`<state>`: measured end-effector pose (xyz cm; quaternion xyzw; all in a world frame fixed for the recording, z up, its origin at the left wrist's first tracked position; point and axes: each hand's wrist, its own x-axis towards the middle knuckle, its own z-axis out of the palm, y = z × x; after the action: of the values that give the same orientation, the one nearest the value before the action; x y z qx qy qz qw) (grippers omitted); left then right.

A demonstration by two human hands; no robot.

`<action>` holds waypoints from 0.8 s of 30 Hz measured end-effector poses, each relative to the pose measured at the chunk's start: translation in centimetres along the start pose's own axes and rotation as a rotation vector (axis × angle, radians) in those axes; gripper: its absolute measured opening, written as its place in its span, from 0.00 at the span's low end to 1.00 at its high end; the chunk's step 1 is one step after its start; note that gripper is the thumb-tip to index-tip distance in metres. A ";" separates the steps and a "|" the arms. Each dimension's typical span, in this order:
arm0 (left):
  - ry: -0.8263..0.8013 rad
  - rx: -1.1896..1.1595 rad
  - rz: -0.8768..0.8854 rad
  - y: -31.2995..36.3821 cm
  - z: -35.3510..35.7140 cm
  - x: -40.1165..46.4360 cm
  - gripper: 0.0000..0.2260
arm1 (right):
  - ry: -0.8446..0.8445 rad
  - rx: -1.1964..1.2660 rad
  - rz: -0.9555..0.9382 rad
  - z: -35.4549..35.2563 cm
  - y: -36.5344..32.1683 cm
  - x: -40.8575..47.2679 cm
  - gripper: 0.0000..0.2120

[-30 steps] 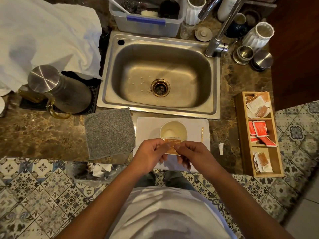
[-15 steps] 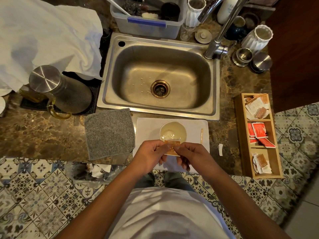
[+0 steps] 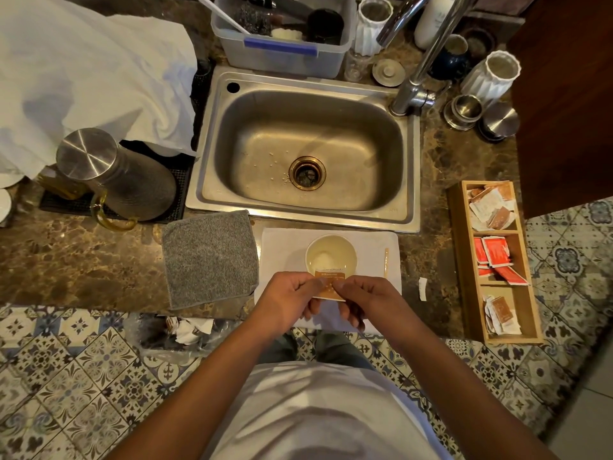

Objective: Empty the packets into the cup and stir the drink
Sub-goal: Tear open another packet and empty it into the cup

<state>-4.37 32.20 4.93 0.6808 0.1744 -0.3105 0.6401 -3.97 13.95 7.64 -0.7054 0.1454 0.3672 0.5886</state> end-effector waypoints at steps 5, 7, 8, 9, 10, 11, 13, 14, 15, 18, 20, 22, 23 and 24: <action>-0.010 -0.028 -0.010 0.0 0.1 -0.1 0.19 | -0.002 0.007 0.001 0.0 0.0 0.0 0.18; -0.012 -0.027 -0.012 0.0 0.1 -0.1 0.19 | -0.002 0.000 0.003 0.0 0.0 0.0 0.18; -0.013 -0.026 -0.012 0.0 0.1 -0.1 0.20 | -0.002 -0.003 0.005 0.0 0.0 0.0 0.18; -0.014 -0.024 -0.012 0.1 0.1 -0.1 0.20 | -0.002 -0.005 0.008 -0.1 0.0 0.0 0.19; -0.013 -0.024 -0.012 0.1 0.1 -0.1 0.20 | -0.002 -0.007 0.009 -0.1 0.0 0.0 0.19; -0.011 -0.027 -0.014 0.2 0.1 -0.1 0.20 | -0.003 -0.008 0.009 -0.1 0.0 0.0 0.19; -0.005 -0.032 -0.016 0.3 0.1 -0.2 0.20 | -0.005 -0.007 0.007 -0.1 -0.1 0.0 0.19; -0.004 -0.035 -0.017 0.3 0.1 -0.2 0.20 | -0.006 -0.005 0.005 -0.1 -0.1 0.0 0.19; -0.004 -0.037 -0.018 0.4 0.1 -0.2 0.20 | -0.006 -0.004 0.002 -0.1 -0.1 -0.1 0.19; -0.003 -0.036 -0.024 0.5 0.1 -0.3 0.20 | -0.006 0.002 0.003 -0.1 -0.1 0.0 0.19; -0.003 -0.035 -0.031 0.7 0.1 -0.4 0.20 | -0.011 0.013 0.001 -0.1 -0.2 0.0 0.19; -0.001 -0.039 -0.038 0.8 0.1 -0.5 0.20 | -0.012 0.017 0.002 -0.1 -0.2 0.0 0.19; -0.001 -0.039 -0.042 0.9 0.1 -0.6 0.20 | -0.012 0.021 0.004 -0.1 -0.2 0.0 0.19; 0.000 -0.041 -0.044 0.9 0.1 -0.6 0.20 | -0.012 0.025 0.005 -0.1 -0.2 0.0 0.19</action>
<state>-4.25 32.06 6.02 0.6636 0.1957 -0.3209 0.6469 -3.83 13.96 7.82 -0.6953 0.1482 0.3713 0.5973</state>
